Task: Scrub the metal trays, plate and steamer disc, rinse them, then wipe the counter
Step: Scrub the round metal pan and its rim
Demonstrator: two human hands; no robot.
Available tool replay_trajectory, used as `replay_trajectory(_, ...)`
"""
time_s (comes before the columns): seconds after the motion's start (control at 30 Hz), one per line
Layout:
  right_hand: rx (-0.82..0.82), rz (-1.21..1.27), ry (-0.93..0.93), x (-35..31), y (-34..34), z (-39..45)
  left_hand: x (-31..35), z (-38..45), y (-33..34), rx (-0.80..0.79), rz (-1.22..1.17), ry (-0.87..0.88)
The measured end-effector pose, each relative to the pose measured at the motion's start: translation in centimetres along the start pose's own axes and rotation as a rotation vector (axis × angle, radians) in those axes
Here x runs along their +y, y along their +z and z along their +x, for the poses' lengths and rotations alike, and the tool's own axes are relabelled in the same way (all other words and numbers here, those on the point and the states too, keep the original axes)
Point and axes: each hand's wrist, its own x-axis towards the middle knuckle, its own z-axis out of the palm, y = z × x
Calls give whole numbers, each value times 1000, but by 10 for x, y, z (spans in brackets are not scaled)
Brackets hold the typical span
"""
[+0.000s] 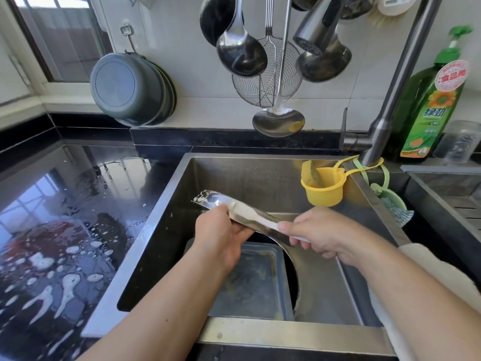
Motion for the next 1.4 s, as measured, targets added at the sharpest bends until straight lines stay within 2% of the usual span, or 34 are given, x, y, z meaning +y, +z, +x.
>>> replay_trajectory(0.1, 74, 13, 40, 7, -18, -1, 4, 3, -2, -2, -24, 9)
replay_trajectory(0.27, -9, -19, -19, -7, 3, -1, -1, -3, -1, -31, 34, -11)
replay_trajectory(0.43, 141, -23, 54, 6, -24, -3, 9, 2, -5, 9, -52, 19)
replay_trajectory(0.7, -54, -45, -64, -3, -5, -2, 5, -2, -2, 7, -51, 1)
replay_trajectory(0.9, 3, -224, 67, 9, -34, -13, 12, 9, -8, 73, -102, 53)
replay_trajectory(1.07, -7, -144, -63, -11, 0, -9, 1, 7, -4, 26, -96, -1)
replay_trajectory(1.27, 26, -173, 68, 8, -30, -9, 16, 12, -11, -20, -251, 24)
replay_trajectory(1.33, 36, -159, 54, 9, -26, -8, 14, 8, -9, -56, -233, 18)
replay_trajectory(1.4, -4, -106, 2, 6, -10, -4, 5, 3, -5, -87, -151, -62)
